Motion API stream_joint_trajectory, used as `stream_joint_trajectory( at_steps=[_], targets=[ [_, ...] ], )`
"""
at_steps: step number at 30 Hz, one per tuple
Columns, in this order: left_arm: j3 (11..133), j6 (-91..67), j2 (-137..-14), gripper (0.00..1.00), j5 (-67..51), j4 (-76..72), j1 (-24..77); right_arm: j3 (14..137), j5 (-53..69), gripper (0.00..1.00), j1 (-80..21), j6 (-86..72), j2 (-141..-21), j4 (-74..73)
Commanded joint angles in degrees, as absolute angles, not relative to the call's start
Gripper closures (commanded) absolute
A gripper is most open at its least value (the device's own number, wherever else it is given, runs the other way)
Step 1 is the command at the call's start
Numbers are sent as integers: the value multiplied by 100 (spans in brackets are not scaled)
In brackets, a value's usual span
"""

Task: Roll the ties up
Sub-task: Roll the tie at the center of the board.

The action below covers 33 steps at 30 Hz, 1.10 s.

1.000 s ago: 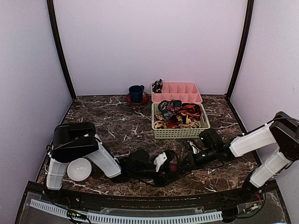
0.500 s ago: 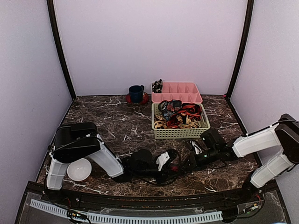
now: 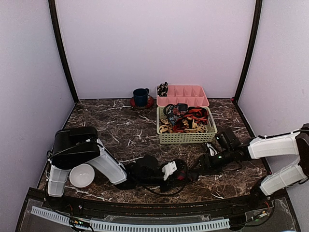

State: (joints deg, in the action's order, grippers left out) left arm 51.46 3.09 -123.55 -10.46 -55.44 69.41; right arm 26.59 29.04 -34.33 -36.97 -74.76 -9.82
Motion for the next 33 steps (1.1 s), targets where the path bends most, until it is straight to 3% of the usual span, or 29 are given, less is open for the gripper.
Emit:
stream_joint_trajectory(
  at_steps=[1, 10, 24, 27, 33],
  targets=[
    [4982, 571, -12472, 88, -908, -4200, 6970, 2613, 3132, 30, -3427, -3553, -8096, -825],
    [4938, 593, -12472, 88, -877, -4226, 6968, 2156, 4583, 36, -3756, -4388, -7991, 1159],
    [4943, 622, -12480, 88, -901, -4223, 6962, 2578, 4361, 30, -4157, -4249, -8280, 1156],
    [4948, 633, -12480, 88, -899, -4204, 6963, 2660, 4235, 38, -4224, -4169, -8256, 962],
    [4918, 668, -12480, 88, -910, -4237, 6961, 2641, 3995, 72, -4228, -4047, -8216, 608]
  ],
)
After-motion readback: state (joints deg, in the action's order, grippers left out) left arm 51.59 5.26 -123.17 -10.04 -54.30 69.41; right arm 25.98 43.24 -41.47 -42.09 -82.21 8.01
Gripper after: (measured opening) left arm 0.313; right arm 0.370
